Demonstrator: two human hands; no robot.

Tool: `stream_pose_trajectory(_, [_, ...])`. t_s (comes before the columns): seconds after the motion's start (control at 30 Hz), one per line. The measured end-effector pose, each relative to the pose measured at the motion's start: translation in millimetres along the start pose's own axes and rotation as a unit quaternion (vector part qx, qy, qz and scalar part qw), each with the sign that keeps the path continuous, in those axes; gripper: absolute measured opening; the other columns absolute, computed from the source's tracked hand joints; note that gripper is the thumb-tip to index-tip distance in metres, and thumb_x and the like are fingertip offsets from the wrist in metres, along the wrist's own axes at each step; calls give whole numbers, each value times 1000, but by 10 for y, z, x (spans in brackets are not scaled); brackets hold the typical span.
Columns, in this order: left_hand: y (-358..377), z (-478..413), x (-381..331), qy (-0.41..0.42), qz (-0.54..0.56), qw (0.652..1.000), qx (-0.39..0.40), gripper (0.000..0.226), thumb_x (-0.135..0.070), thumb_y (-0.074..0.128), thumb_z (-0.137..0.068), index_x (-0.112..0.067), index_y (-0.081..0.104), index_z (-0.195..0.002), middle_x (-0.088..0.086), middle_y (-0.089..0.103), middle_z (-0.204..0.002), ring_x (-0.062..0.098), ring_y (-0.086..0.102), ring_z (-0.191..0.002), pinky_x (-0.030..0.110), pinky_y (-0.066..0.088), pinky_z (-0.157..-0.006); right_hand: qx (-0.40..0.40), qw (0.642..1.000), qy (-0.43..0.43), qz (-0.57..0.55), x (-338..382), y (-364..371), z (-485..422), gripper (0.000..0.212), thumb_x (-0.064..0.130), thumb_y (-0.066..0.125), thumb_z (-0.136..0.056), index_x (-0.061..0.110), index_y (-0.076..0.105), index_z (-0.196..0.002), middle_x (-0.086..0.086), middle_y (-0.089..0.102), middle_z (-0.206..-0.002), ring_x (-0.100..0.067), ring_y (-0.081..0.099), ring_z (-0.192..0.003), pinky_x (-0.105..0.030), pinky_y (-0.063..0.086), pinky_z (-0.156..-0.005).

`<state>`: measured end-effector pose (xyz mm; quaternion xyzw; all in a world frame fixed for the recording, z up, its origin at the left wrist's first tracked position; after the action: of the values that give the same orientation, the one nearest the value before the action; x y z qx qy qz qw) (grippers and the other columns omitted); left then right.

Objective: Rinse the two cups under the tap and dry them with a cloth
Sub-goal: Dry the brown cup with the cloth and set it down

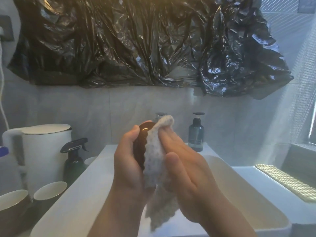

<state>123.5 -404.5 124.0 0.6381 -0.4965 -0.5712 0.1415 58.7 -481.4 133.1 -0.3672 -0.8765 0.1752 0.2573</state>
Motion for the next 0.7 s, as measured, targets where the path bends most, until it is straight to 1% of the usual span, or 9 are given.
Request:
stream_pose_trajectory(0.1, [25,15,-37,25,-19,999,24,52,-42,60,-70,-8,66,-108,16,64,-102,27,66,-92,35,52,-83,-24,999,23,-33,-48,92,1,76,68,6,-96,25,15,-158,18,9,-165,3,2,-151,-28,9,-124])
stream_pose_trajectory(0.2, [100,48,-23,33,-109,990,81,31,-33,60,-77,-14,75,-96,9,69,-89,17,69,-79,26,58,-65,-57,995,39,-67,-59,119,9,71,73,12,-93,37,7,-155,20,4,-166,3,0,-151,-31,10,-124])
stream_pose_trajectory(0.23, [121,58,0,31,-135,986,93,29,-30,58,-80,-15,76,-99,8,70,-90,17,70,-79,26,58,-63,-70,993,46,-87,-74,80,3,68,75,15,-92,43,8,-152,22,6,-165,4,2,-151,-32,12,-124])
stream_pose_trajectory(0.37, [233,105,99,33,-174,978,113,37,-31,52,-85,-14,73,-111,12,68,-104,21,66,-100,36,51,-87,-99,980,62,-160,-169,-97,-13,67,74,30,-91,40,38,-148,11,41,-155,-12,36,-145,-49,32,-117])
stream_pose_trajectory(0.43, [265,116,123,28,-153,983,96,31,-31,63,-79,-14,76,-101,13,64,-97,21,66,-91,34,52,-78,-89,981,61,-162,-178,-121,-8,64,66,38,-92,32,44,-146,6,49,-148,-18,45,-138,-51,38,-112])
stream_pose_trajectory(0.5, [180,73,121,17,-101,993,53,38,-39,64,-71,-13,78,-95,14,68,-94,22,71,-87,33,55,-76,-65,987,42,-140,-129,-72,9,65,64,41,-93,31,40,-150,7,41,-155,-14,37,-144,-49,32,-116])
stream_pose_trajectory(0.57, [89,29,63,19,-39,999,16,52,-42,63,-75,-3,76,-107,20,71,-107,30,72,-104,41,53,-97,-41,996,6,-85,-33,36,21,63,54,44,-94,37,30,-153,16,23,-163,-4,18,-151,-39,20,-122])
stream_pose_trajectory(0.6, [56,16,17,23,-20,1000,0,54,-43,61,-80,0,74,-109,21,71,-106,33,71,-105,43,51,-100,-34,998,-11,-55,9,99,27,65,47,45,-94,39,25,-155,19,17,-163,-1,12,-152,-36,16,-122])
stream_pose_trajectory(0.7, [-29,-27,-54,22,-2,1000,-1,45,-47,52,-91,-7,72,-96,14,70,-87,27,71,-83,35,56,-82,-27,998,-54,-4,76,223,49,67,45,44,-98,29,18,-158,12,12,-166,-3,6,-153,-36,13,-121])
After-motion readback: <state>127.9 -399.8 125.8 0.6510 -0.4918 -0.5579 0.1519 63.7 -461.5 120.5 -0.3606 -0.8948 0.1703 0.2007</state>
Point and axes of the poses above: each hand's wrist, its own z-axis away from the middle knuckle, its own y-axis out of the palm, x = y × z, the point moved 6 cm from there along -z, towards the middle knuckle
